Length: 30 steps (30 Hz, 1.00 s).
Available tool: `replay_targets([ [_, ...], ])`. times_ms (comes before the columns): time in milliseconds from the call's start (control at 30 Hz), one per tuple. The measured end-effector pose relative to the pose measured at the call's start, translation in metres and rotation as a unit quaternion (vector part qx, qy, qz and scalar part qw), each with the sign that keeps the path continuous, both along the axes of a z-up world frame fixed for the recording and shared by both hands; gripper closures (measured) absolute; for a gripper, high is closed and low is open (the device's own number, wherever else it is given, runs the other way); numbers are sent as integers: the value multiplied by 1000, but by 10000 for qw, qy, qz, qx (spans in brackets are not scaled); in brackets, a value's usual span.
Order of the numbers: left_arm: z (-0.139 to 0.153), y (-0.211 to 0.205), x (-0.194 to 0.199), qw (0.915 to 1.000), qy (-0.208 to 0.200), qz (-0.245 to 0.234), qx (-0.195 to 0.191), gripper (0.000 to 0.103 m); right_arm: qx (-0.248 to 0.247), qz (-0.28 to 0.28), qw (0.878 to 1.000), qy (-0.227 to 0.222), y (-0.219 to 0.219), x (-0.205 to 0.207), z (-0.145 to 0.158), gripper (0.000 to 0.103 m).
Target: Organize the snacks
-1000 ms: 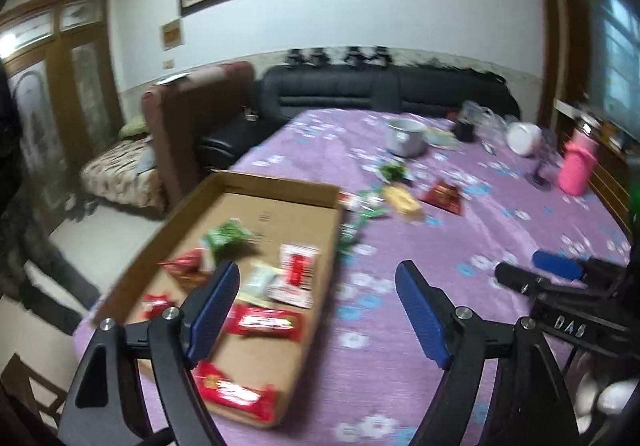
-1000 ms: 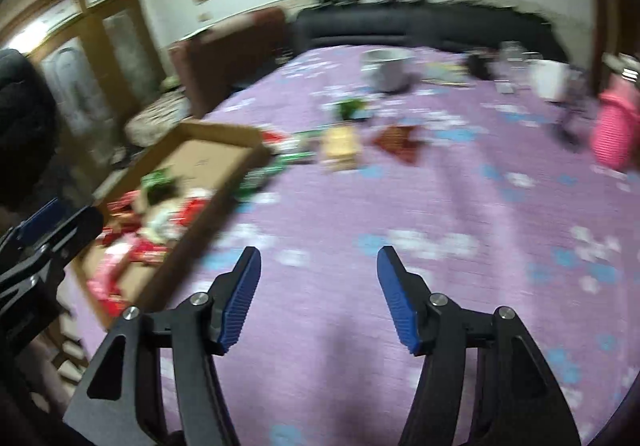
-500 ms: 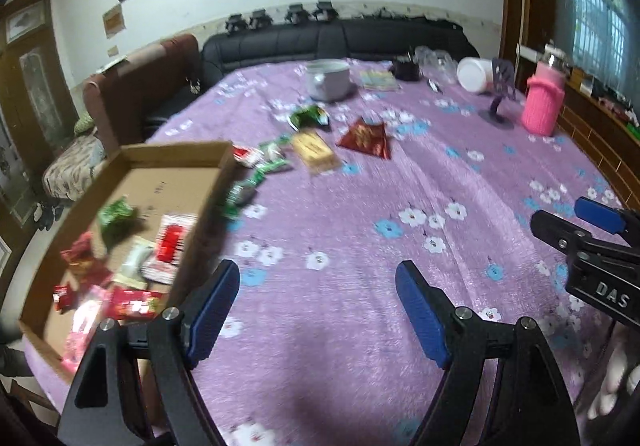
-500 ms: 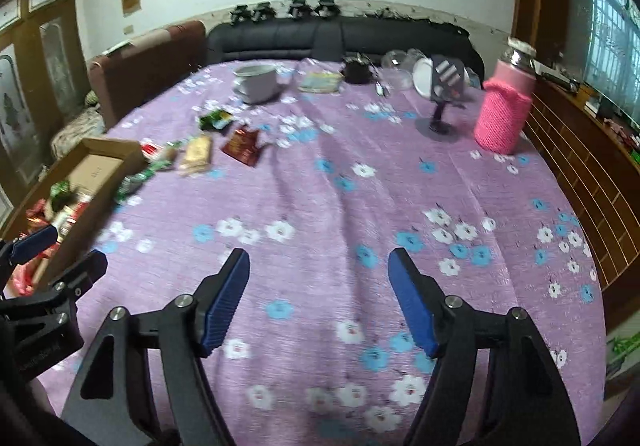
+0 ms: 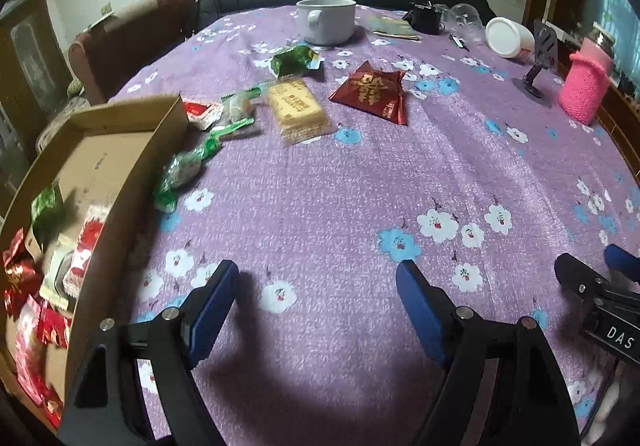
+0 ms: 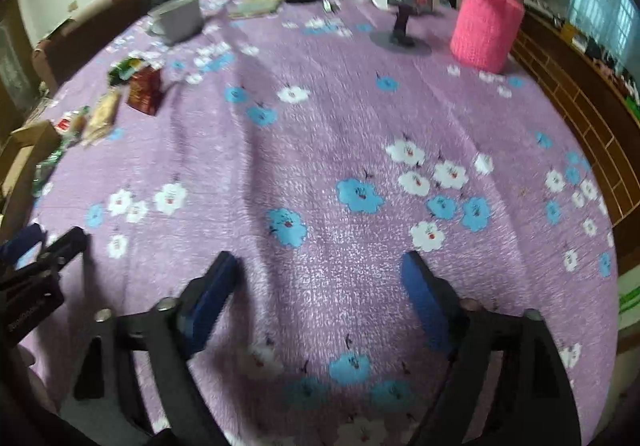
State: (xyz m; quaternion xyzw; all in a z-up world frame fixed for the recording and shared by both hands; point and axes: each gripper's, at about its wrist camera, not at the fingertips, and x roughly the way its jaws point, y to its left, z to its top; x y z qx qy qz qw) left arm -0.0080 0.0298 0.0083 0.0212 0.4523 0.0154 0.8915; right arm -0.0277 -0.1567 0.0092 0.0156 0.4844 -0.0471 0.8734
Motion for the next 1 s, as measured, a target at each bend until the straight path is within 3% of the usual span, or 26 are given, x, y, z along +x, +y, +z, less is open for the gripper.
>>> replay_targets([
  [133,-1,3,1,9999,24,6,-112,19,3,30,9996,-276,0,-5,-3,0],
  [1000,-4,5,5,9997,70,-33,-239,13,8,33,9996,-274,0,-3,-2,0],
])
